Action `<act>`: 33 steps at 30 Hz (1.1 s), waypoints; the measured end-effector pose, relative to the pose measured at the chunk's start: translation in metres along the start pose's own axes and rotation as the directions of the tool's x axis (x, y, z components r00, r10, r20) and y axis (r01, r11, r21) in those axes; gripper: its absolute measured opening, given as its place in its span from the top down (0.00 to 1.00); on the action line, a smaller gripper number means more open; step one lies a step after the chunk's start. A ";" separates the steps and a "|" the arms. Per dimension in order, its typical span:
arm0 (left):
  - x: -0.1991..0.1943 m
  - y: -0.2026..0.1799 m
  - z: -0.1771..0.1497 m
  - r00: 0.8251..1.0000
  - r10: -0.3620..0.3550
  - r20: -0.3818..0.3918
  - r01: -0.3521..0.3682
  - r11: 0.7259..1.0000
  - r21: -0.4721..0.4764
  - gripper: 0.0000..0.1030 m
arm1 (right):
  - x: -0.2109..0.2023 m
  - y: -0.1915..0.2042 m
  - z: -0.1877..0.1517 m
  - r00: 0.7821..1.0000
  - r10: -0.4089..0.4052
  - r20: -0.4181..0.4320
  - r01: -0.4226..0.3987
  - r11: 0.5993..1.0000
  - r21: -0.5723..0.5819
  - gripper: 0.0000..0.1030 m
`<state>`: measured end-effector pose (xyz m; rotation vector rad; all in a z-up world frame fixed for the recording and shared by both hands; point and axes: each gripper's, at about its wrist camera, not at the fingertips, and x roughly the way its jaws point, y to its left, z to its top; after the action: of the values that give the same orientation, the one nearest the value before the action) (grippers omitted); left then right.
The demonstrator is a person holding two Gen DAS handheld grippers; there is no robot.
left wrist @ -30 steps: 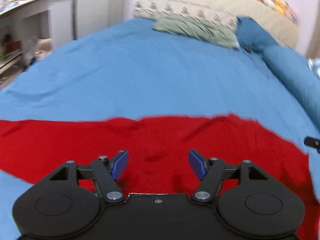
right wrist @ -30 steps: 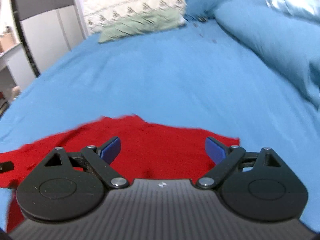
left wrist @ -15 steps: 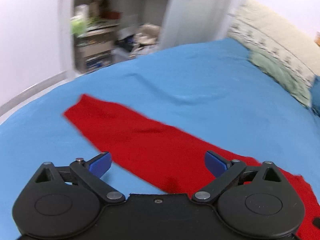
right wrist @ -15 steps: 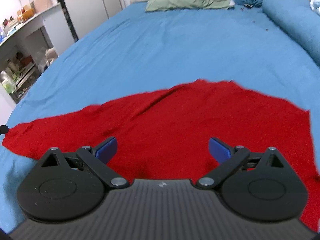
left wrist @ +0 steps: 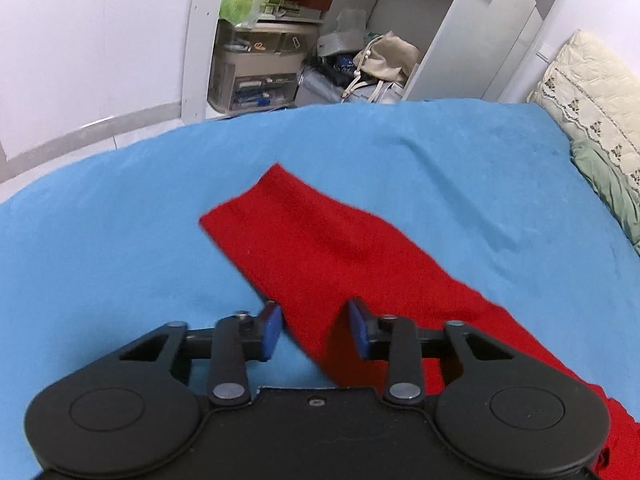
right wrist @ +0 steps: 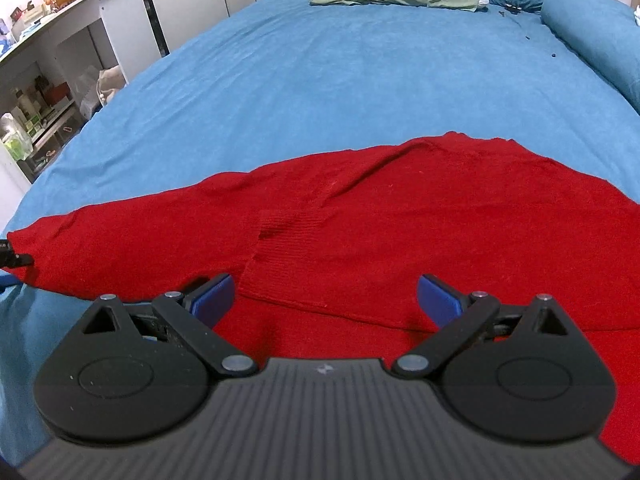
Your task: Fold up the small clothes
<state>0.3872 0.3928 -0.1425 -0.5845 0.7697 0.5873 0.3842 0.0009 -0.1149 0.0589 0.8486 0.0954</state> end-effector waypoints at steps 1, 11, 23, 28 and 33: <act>0.002 -0.001 0.002 1.000 0.001 0.001 -0.001 1.000 0.004 0.88 | 0.001 0.000 -0.001 1.000 0.000 -0.001 0.000 1.000 0.002 0.00; -0.046 -0.081 0.011 0.984 -0.097 0.149 0.068 0.980 0.189 0.95 | -0.006 -0.037 0.000 0.999 0.003 0.046 -0.006 0.998 0.061 0.00; -0.163 -0.347 -0.150 0.834 -0.551 0.027 0.406 0.645 0.647 0.95 | -0.079 -0.194 0.016 0.982 -0.117 0.145 0.095 0.984 0.154 0.00; -0.148 -0.412 -0.282 0.812 -0.527 -0.252 0.530 0.482 0.698 0.95 | -0.091 -0.267 0.000 0.973 -0.197 0.117 0.175 0.969 0.171 0.00; -0.129 -0.421 -0.365 0.837 -0.404 -0.369 0.528 0.420 0.738 0.94 | -0.085 -0.307 -0.025 0.976 -0.212 0.058 0.197 0.961 0.196 0.00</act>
<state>0.4271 -0.1779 -0.1437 0.0778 0.8616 -0.3895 0.3278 -0.3128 -0.0957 0.1522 0.7785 -0.1815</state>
